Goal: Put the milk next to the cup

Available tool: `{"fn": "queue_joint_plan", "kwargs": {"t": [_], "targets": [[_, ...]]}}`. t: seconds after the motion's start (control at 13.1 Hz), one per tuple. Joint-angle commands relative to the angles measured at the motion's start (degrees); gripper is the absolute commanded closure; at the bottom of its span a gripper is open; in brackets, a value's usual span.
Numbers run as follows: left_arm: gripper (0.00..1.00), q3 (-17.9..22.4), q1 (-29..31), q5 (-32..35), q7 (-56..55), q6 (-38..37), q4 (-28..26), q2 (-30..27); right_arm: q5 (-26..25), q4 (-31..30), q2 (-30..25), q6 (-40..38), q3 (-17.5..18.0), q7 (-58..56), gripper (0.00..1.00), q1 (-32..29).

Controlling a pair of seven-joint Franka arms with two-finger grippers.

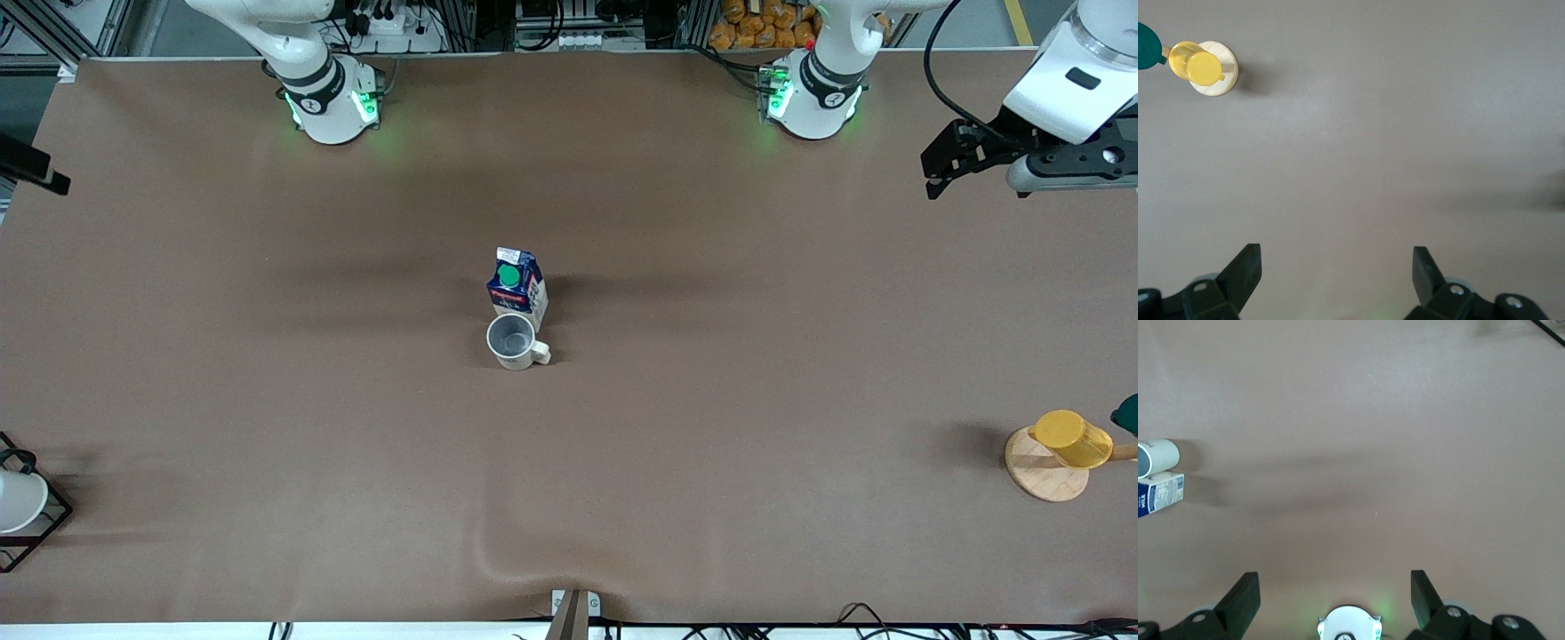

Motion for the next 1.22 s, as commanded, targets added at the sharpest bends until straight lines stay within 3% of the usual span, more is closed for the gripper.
{"fn": "queue_joint_plan", "kwargs": {"t": [0.0,0.46,0.53,0.84,1.14], "targets": [[0.0,0.16,0.62,-1.36,1.2,0.76,0.86,0.93,-0.46,-0.04,1.04,1.94,0.6,-0.1,0.0,1.18],[0.0,2.44,0.8,-1.63,1.2,0.67,2.62,4.18,-0.38,-0.48,1.13,2.21,0.6,0.08,0.0,4.27],[0.0,2.79,0.8,-1.63,1.11,0.33,5.15,5.66,-0.38,-0.75,1.13,2.21,0.6,0.08,0.0,4.79],[0.0,2.27,4.65,-6.11,1.2,-1.17,6.49,6.82,0.15,-0.92,0.95,2.91,0.6,0.35,0.0,5.67],[0.0,0.96,4.84,-4.89,-0.46,-1.43,6.14,6.47,0.15,-0.92,0.95,2.82,0.6,0.35,0.0,5.68]]}}
